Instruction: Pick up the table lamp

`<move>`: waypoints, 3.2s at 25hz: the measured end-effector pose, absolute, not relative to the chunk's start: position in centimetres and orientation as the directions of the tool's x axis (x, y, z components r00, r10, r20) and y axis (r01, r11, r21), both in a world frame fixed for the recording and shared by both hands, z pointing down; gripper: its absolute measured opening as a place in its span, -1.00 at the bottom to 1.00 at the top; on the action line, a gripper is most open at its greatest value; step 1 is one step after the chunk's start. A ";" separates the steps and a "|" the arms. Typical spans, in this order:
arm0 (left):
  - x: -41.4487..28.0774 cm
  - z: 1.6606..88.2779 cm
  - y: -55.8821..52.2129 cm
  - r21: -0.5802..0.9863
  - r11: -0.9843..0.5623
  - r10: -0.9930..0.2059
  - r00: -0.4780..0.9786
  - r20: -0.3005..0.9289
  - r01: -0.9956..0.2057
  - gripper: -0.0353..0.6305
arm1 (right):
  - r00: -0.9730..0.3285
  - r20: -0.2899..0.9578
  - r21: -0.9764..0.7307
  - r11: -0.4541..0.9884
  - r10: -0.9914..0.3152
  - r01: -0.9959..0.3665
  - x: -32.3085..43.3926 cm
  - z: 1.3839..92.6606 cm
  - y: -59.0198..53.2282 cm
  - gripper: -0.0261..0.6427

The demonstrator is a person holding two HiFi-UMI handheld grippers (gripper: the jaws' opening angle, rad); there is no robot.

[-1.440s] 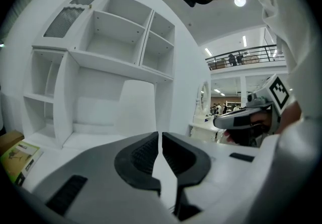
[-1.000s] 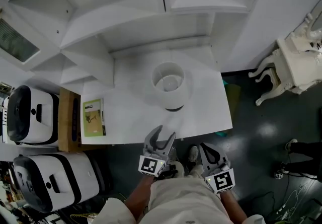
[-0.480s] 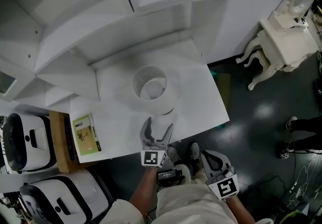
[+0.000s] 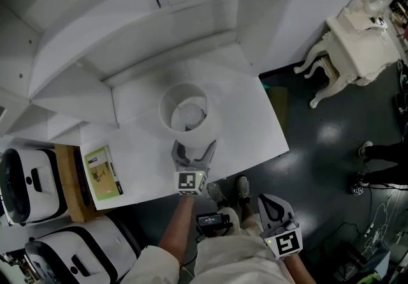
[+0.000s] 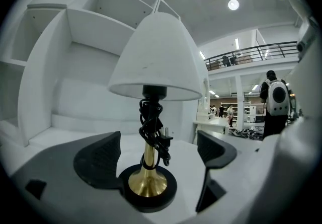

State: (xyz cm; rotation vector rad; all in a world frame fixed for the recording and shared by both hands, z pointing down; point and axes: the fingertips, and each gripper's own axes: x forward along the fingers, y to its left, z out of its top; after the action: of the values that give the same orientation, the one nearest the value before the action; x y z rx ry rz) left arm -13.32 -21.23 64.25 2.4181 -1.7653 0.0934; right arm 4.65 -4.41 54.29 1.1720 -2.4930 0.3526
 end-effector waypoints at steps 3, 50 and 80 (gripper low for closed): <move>-13.5 64.3 -22.4 0.071 -0.297 -0.944 0.304 0.131 -0.952 0.51 | -0.576 0.427 -0.069 0.610 -0.697 -0.789 4.8 54.5 -4.6 -0.89; -11.8 63.7 -28.8 0.089 -0.359 -0.925 0.367 0.096 -0.929 -0.27 | -0.518 0.493 -0.083 0.555 -0.699 -0.828 6.8 56.9 -4.2 -0.89; -11.6 55.5 -25.9 0.108 -0.425 -0.898 0.433 0.076 -0.899 -0.32 | -0.562 0.425 -0.063 0.597 -0.709 -0.800 6.1 54.3 -5.9 -0.89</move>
State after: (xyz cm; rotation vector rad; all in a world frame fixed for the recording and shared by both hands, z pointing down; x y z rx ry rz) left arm -11.58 -25.87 55.52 2.5460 -1.6054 0.0100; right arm 6.07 -5.92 54.28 1.2180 -2.4707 0.3537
